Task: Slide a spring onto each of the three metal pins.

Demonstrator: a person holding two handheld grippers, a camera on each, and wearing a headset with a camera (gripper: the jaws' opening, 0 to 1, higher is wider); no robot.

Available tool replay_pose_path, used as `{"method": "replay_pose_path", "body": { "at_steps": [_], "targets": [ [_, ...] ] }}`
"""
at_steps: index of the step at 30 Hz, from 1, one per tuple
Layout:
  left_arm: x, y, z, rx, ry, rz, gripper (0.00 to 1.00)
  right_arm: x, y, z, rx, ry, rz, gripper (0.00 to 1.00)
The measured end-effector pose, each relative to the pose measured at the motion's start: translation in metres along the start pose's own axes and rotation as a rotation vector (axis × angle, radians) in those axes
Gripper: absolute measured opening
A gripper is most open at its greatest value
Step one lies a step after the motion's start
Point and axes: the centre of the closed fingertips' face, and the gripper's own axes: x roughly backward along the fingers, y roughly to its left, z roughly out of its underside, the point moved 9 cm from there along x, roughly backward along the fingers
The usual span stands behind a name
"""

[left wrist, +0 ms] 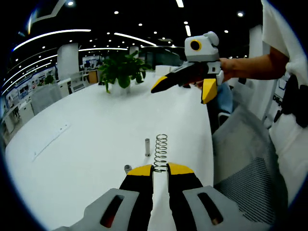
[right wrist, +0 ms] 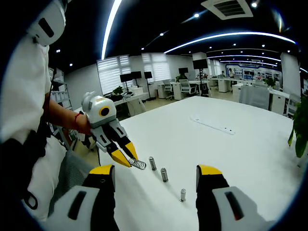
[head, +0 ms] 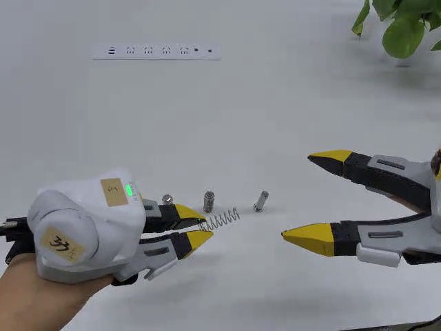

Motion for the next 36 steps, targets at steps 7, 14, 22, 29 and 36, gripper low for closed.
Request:
{"method": "replay_pose_path", "body": {
  "at_steps": [7, 14, 22, 29, 36],
  "targets": [
    [0.008, 0.001, -0.024, 0.047, -0.128, -0.022, 0.10, -0.016, 0.008, -0.014, -0.135, -0.102, -0.009, 0.55],
    [0.010, 0.003, -0.034, 0.102, -0.213, -0.036, 0.10, -0.028, 0.013, -0.020, -0.295, -0.200, -0.012, 0.40],
    [0.009, 0.002, -0.042, 0.133, -0.265, -0.032, 0.10, -0.035, 0.014, -0.021, -0.420, -0.254, -0.026, 0.28],
    [0.007, 0.002, -0.047, 0.141, -0.290, -0.022, 0.10, -0.034, 0.013, -0.023, -0.455, -0.276, -0.034, 0.20],
    [0.006, 0.000, -0.048, 0.139, -0.291, -0.013, 0.11, -0.033, 0.015, -0.025, -0.461, -0.284, -0.041, 0.15]
  ]
}}
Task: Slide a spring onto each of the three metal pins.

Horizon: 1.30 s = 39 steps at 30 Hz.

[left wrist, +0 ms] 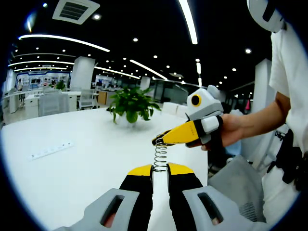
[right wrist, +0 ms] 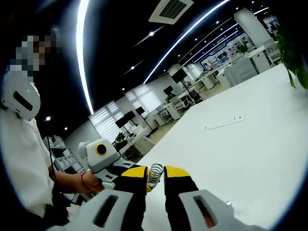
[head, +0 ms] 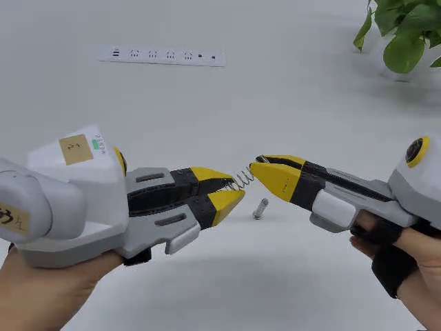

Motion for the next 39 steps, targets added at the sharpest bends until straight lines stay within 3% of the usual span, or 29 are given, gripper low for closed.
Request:
{"method": "replay_pose_path", "body": {
  "at_steps": [16, 21, 39],
  "targets": [
    [-0.002, -0.001, 0.004, -0.019, 0.034, 0.007, 0.11, 0.000, 0.003, 0.000, 0.039, 0.038, -0.010, 0.12],
    [-0.004, -0.002, 0.009, -0.030, 0.064, 0.015, 0.11, -0.002, 0.006, 0.002, 0.103, 0.087, -0.008, 0.11],
    [-0.005, -0.004, 0.015, -0.064, 0.105, 0.020, 0.12, -0.007, 0.013, 0.004, 0.266, 0.197, -0.005, 0.11]
  ]
}}
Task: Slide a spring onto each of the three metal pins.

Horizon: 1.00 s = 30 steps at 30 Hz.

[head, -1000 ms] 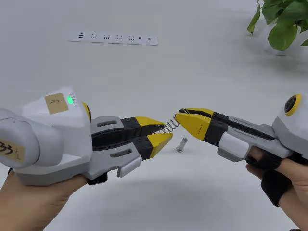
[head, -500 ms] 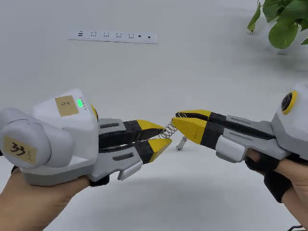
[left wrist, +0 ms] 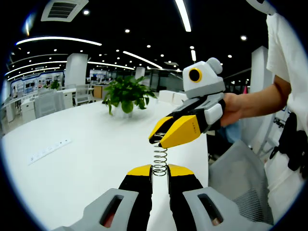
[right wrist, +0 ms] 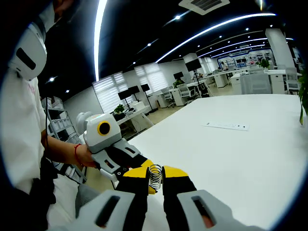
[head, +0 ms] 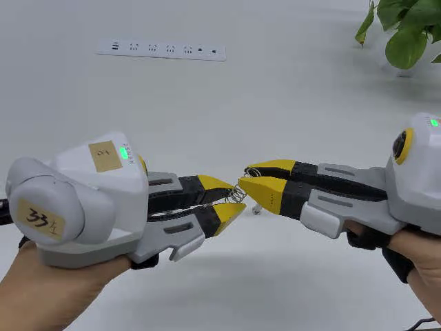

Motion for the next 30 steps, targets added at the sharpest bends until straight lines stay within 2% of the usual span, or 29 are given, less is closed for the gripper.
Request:
{"method": "replay_pose_path", "body": {
  "at_steps": [6, 30],
  "targets": [
    [-0.0010, -0.0005, 0.0021, -0.013, 0.016, -0.002, 0.12, 0.0010, -0.0019, -0.0011, 0.019, 0.007, 0.004, 0.11],
    [-0.0029, -0.0041, -0.0023, -0.036, 0.018, 0.017, 0.10, 0.0020, -0.0006, -0.0033, 0.046, 0.020, 0.005, 0.12]
  ]
}}
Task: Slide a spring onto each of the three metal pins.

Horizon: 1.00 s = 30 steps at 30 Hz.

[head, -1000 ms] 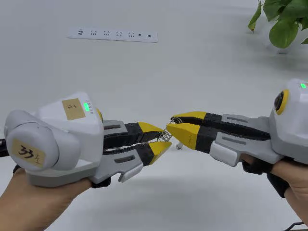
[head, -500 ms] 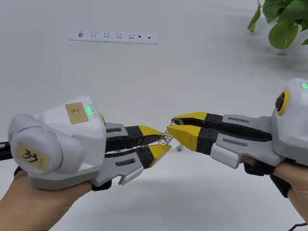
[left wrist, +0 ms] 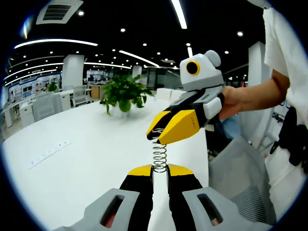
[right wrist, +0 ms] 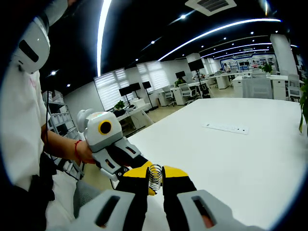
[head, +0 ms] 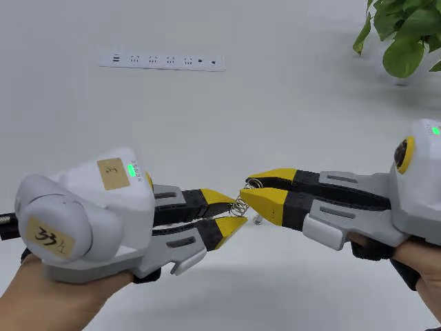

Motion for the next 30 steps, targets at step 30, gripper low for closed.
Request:
{"method": "replay_pose_path", "body": {
  "at_steps": [30],
  "targets": [
    [-0.0015, 0.0019, 0.0006, -0.011, -0.004, 0.025, 0.10, 0.0023, -0.0027, -0.0010, 0.024, 0.032, -0.005, 0.14]
  ]
}}
